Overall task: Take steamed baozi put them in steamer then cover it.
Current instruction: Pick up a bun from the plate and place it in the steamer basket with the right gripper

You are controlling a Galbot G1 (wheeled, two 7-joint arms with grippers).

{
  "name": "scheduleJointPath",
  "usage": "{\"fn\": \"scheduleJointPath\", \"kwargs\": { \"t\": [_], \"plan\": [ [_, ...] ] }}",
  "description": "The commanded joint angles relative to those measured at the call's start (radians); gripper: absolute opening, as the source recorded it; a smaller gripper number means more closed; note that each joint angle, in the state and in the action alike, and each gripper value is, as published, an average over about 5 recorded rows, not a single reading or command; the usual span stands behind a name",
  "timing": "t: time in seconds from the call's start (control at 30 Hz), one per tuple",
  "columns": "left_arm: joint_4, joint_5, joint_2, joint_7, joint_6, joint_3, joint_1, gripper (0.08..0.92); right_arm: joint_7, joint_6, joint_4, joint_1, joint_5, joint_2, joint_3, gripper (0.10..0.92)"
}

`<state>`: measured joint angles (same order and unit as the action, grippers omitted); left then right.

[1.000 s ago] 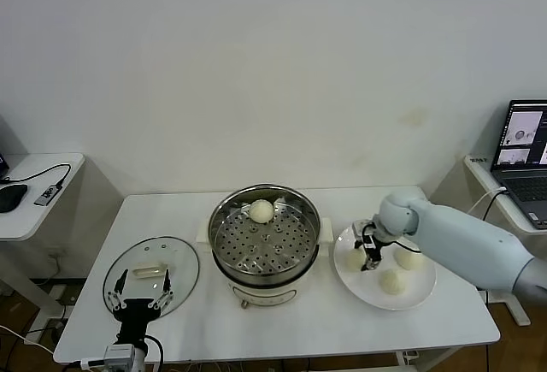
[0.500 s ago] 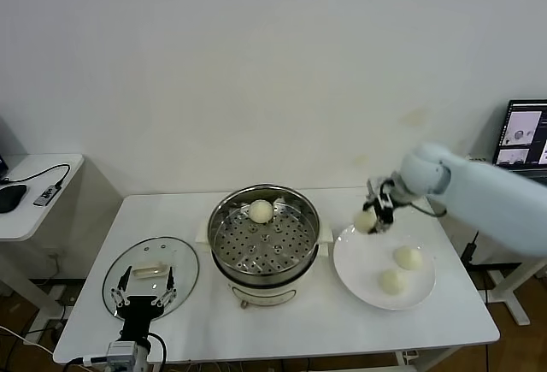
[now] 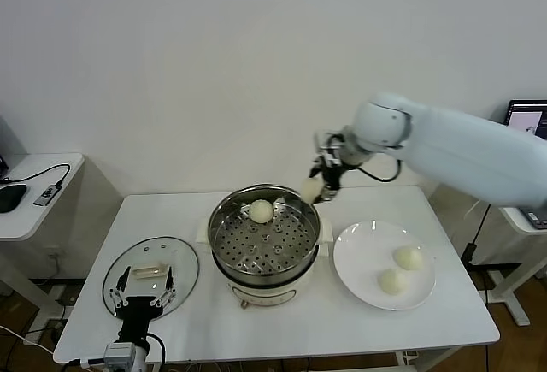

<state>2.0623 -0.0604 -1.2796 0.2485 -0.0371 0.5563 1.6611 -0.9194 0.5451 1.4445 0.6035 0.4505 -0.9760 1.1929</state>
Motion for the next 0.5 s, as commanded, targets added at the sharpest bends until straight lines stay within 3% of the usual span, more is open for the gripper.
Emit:
{"fn": "scheduleJointPath", "kwargs": {
  "t": [0.03,0.5],
  "plan": [
    [0.001,0.001,-0.003,0.001,0.002,0.005,0.001,0.823,0.082,0.099,-0.114,-0.042,0.133,-0.311,0.024,0.619],
    [-0.022,0.004,-0.011,0.003,0.011,0.009,-0.007,0.823,0.106,0.122,-0.229,-0.178,0.071,-0.429,0.011,0.621]
  ]
}}
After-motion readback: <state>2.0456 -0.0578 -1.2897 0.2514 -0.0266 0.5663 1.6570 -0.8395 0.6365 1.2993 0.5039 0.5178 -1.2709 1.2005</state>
